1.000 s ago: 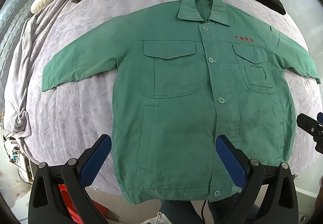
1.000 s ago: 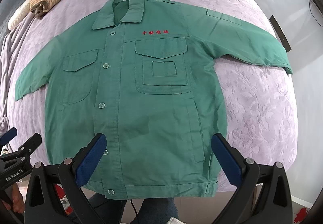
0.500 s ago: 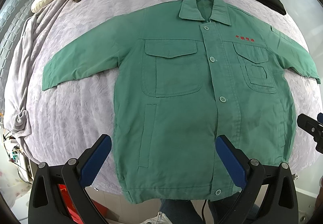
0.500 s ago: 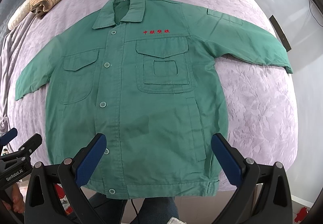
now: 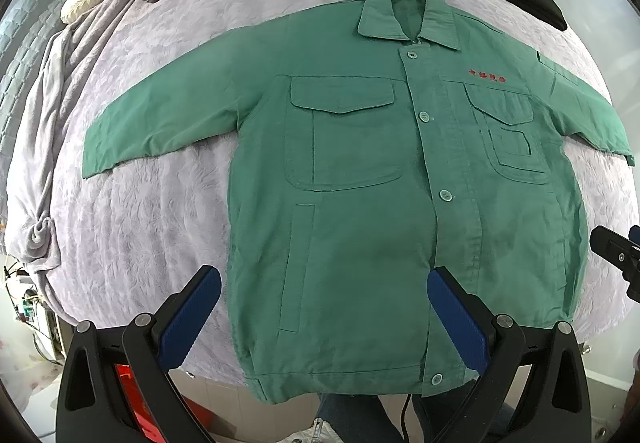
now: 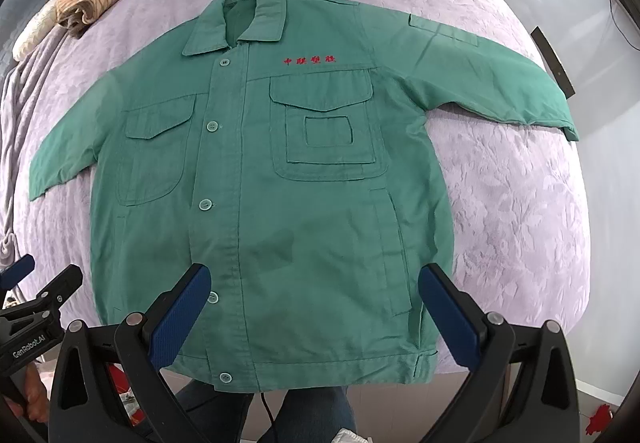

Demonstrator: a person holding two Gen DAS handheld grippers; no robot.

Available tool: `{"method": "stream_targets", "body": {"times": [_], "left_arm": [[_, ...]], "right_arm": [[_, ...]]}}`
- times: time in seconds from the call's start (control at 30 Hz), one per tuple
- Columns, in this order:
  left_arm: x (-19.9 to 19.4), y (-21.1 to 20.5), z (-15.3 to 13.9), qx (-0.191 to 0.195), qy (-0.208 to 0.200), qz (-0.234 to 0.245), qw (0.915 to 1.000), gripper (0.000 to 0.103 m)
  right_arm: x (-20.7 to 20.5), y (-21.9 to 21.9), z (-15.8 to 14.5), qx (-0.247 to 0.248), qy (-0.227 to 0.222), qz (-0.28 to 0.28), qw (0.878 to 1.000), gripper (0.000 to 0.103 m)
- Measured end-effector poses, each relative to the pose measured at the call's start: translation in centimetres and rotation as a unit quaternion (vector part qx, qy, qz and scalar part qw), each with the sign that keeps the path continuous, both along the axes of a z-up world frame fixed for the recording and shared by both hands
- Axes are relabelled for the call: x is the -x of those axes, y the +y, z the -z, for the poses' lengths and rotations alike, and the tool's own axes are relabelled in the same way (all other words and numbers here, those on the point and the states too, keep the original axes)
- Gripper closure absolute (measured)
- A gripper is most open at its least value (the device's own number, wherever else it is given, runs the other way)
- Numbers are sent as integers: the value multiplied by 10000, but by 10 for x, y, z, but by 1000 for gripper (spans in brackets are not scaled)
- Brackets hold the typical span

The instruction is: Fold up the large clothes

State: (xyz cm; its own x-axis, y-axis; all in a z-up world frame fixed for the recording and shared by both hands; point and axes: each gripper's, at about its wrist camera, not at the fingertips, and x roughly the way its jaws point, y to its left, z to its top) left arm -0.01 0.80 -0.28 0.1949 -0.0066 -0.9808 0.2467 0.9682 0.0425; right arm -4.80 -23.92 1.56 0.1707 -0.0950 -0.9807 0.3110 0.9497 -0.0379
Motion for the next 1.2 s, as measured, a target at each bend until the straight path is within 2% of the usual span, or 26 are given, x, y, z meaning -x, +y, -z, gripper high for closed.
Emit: {"method": "stream_targets", "body": {"times": [0.23, 0.37, 0.5, 0.63, 0.77, 0.87, 0.93, 1.03, 1.1, 1.17, 1.2], "left_arm": [[-5, 14, 3, 73, 30, -53, 10000, 0], [-11, 20, 2, 170, -161, -90, 9997, 0], [-19, 33, 4, 408, -538, -139, 9976, 0], [-32, 55, 16, 425, -311, -375, 9979, 0], [-52, 91, 36, 746, -276, -809, 9935, 0], [-73, 127, 57, 914, -323, -1224, 9877, 0], [-93, 155, 74, 1039, -416, -1495, 9824, 0], [-127, 200, 99, 1126, -613, -1924, 9729, 0], [-150, 237, 112, 1271, -765, -2323, 9613, 0], [-170, 276, 129, 1396, -879, -2784, 9462, 0], [-181, 298, 140, 1441, -891, -3095, 9357, 0]], "right_arm": [[-5, 5, -1, 8, 14, 13, 10000, 0], [-9, 10, 0, 8, 20, 17, 10000, 0], [-15, 15, 4, -95, 45, 49, 9999, 0], [-24, 24, 15, -471, 68, 100, 9988, 0], [-34, 39, 29, -1128, -238, 7, 9933, 0], [-47, 61, 47, -1590, -380, -274, 9862, 0], [-60, 79, 63, -1942, -232, -453, 9796, 0], [-78, 110, 92, -2153, 156, -852, 9727, 0], [-87, 127, 106, -2138, 181, -1040, 9711, 0], [-93, 141, 119, -2166, 179, -1227, 9684, 0], [-96, 146, 124, -2143, 197, -1289, 9680, 0]]}}
